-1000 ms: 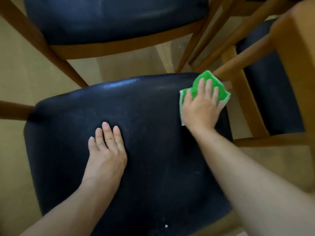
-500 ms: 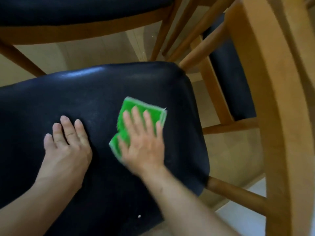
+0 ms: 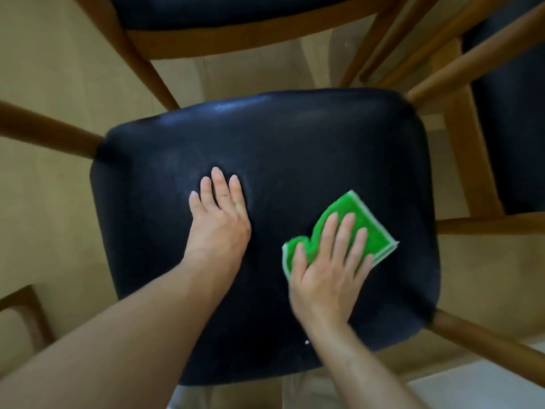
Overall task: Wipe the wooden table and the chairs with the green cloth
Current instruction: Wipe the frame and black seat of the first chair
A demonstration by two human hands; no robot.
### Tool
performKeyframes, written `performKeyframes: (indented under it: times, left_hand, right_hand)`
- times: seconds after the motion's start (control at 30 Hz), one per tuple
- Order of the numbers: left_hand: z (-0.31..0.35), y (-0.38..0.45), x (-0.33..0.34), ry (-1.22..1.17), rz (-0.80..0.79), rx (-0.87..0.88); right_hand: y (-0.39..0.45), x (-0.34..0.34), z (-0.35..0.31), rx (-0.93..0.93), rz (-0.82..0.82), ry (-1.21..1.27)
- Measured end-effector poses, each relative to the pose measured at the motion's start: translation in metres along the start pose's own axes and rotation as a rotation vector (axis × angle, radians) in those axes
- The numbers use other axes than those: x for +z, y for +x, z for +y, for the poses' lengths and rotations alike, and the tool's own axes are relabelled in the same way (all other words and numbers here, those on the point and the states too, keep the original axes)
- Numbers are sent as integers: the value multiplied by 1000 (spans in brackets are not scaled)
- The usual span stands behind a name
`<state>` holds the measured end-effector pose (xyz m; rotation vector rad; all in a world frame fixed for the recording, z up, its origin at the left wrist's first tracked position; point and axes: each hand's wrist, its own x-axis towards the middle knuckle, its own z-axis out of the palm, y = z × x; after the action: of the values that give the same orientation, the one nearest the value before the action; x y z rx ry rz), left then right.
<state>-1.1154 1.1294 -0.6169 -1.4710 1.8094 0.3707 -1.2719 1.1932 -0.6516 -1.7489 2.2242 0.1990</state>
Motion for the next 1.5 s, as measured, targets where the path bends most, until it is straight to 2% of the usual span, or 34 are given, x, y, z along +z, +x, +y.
performKeyframes:
  times: [0.07, 0.17, 0.3, 0.4, 0.47, 0.57, 0.73, 0.83, 1.03, 1.2, 1.33, 1.5]
  left_hand:
    - [1, 0, -1, 10, -3, 2]
    - [1, -1, 0, 37, 4, 3]
    - [0, 0, 3, 79, 11, 5]
    - [-1, 1, 3, 90, 9, 10]
    - [-1, 1, 3, 84, 15, 12]
    - [-2, 0, 2, 77, 18, 14]
    - [-2, 0, 4, 64, 12, 19]
    - [-1, 2, 4, 94, 14, 29]
    - [-3, 1, 6, 99, 1, -7]
    - [-3, 1, 0, 101, 6, -8]
    - [-5, -1, 0, 68, -7, 3]
    - [-6, -2, -5, 29, -4, 12]
  right_hand:
    - [-10, 4, 8, -98, -39, -38]
    - [34, -10, 26, -188, 8, -62]
    - [122, -41, 43, 0, 79, 20]
    - [145, -50, 48, 53, 122, 58]
    - [131, -46, 51, 132, 132, 86]
    - [77, -33, 55, 347, 117, 120]
    - [11, -18, 32, 466, -75, 109]
    - [41, -24, 26, 425, -41, 91]
    - [156, -56, 33, 139, 96, 105]
    - [153, -53, 65, 87, 174, 175]
    - [91, -36, 82, 259, 177, 151]
    - [-3, -16, 63, 610, 25, 162]
